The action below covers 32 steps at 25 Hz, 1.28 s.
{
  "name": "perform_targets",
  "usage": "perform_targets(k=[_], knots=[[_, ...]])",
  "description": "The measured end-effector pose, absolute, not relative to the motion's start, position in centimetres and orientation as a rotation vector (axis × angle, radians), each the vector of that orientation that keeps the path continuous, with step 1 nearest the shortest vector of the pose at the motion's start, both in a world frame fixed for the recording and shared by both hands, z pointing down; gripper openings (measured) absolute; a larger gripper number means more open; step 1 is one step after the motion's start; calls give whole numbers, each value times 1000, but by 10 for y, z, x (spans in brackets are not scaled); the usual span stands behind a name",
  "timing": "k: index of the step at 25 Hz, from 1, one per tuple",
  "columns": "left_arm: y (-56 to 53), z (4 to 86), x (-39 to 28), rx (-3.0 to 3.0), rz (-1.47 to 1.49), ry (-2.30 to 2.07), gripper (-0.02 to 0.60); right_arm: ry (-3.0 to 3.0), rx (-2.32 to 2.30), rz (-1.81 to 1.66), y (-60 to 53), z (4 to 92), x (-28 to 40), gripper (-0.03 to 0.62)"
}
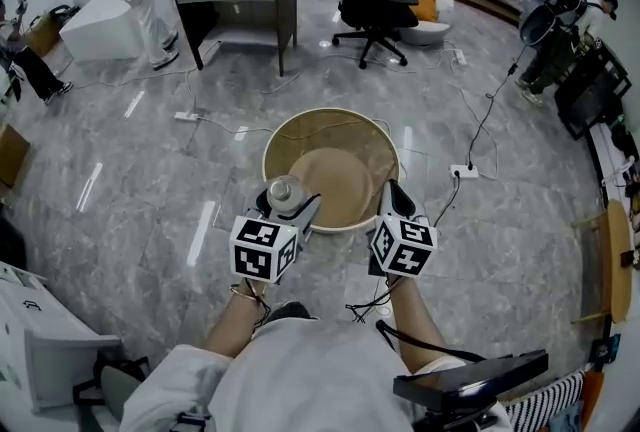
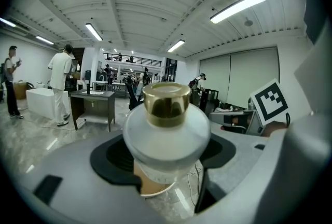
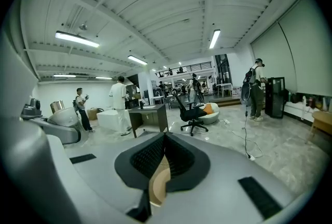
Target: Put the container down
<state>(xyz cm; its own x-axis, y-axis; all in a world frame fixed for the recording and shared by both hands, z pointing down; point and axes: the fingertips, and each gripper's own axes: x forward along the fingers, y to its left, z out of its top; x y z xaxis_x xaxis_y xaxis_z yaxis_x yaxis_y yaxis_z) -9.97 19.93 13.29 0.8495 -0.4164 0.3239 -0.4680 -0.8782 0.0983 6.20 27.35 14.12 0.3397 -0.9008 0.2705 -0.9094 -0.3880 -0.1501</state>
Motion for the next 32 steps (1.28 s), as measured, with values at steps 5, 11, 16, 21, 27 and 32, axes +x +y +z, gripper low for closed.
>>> perform_targets(k=[5, 11, 16, 21, 27, 32], knots=[[188, 140, -87, 2850, 462, -671, 336, -1708, 2544, 518, 261, 150, 73, 23], [160, 142, -73, 2856, 450, -670, 336, -1723, 2523, 502, 235, 152, 82, 23], [132, 141, -53, 2846, 401, -664, 336, -1710, 2490, 477, 214, 152, 98, 23], [105, 140, -32, 2847, 402, -648, 336, -1698, 2506, 484, 185, 147, 120, 23], [65, 135, 1, 2853, 426, -639, 336, -1690, 2512, 516, 149, 149, 149, 23], [33, 132, 29, 2870, 434, -623, 336, -1685, 2514, 526, 115, 150, 174, 23]])
